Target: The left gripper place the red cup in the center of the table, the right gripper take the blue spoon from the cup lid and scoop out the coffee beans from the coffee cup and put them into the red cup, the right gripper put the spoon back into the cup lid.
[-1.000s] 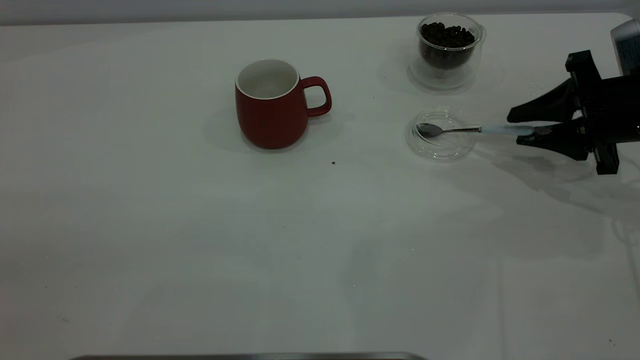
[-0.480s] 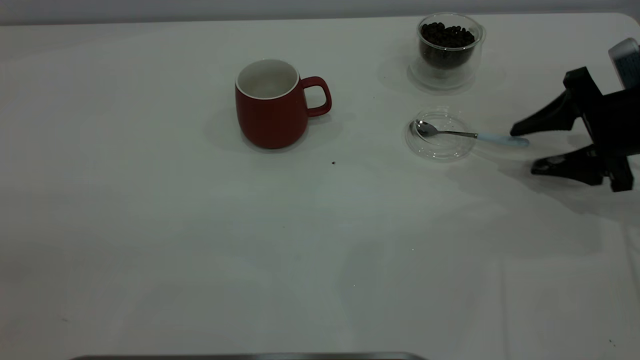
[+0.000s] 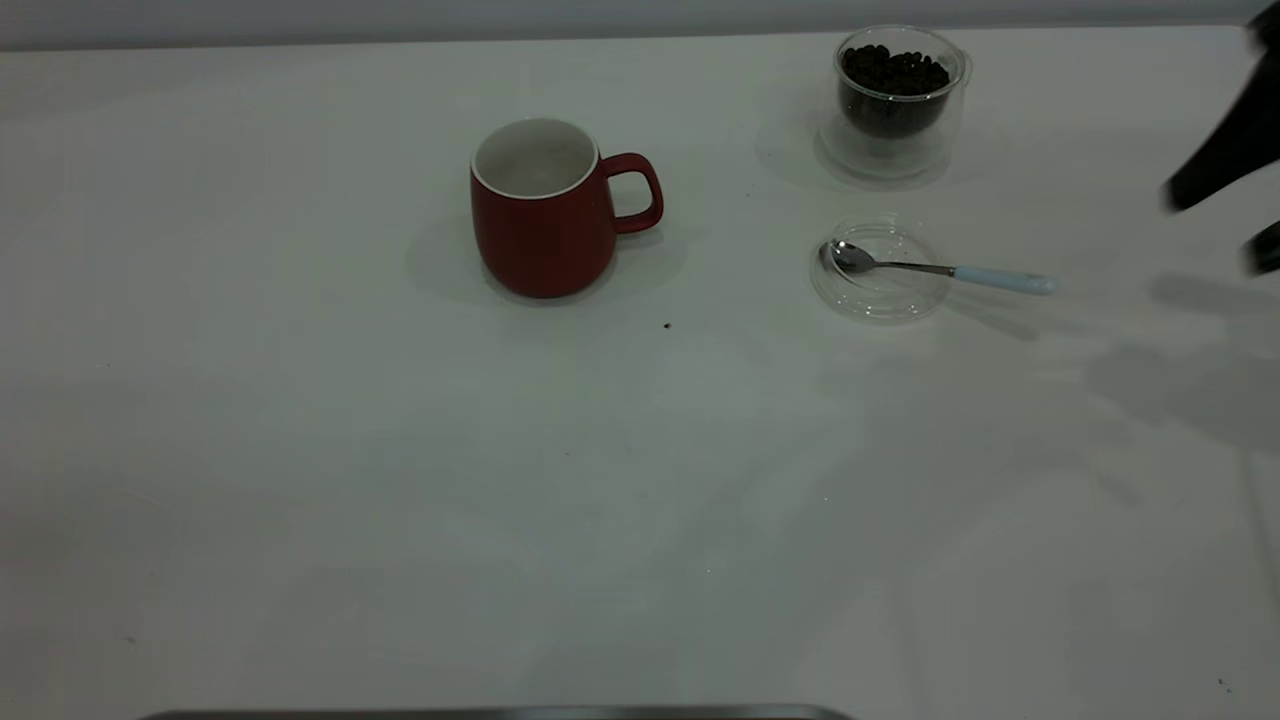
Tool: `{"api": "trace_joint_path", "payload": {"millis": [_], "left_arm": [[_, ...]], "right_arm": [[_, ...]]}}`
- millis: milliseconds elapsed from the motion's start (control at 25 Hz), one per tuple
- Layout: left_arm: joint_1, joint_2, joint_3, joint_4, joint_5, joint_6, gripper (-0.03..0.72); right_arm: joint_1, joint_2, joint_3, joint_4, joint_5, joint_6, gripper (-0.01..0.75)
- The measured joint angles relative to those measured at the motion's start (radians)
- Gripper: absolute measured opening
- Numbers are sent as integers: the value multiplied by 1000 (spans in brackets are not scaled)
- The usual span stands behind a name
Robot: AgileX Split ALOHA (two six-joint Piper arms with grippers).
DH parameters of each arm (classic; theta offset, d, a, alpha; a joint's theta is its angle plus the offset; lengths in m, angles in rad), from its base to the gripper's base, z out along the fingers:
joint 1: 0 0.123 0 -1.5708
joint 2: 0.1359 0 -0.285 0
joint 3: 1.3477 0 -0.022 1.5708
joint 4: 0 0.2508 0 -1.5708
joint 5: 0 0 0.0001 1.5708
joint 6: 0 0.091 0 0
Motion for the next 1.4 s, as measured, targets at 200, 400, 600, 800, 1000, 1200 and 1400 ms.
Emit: {"api": "trace_joint_path", "payload": {"millis": [200, 400, 600, 800, 1000, 1200, 1400], "left_arm": [[0, 0, 0, 0, 0, 0, 586], [0, 0, 0, 0, 0, 0, 586], [0, 0, 0, 0, 0, 0, 586], [0, 0, 0, 0, 0, 0, 586], [0, 0, 0, 0, 0, 0, 586], [0, 0, 0, 0, 0, -1, 586], [0, 0, 0, 0, 0, -1, 586]], "right_arm": [[0, -308, 23, -257, 185, 215, 591], [0, -617, 135, -315, 268, 222, 591], [0, -870, 231, -373, 322, 216, 591], [0, -1103, 297, -423, 426, 206, 591], [0, -1378, 316, -448, 481, 207, 588], [0, -1618, 316, -556, 515, 207, 588], [0, -1779, 316, -664, 515, 241, 588]]}}
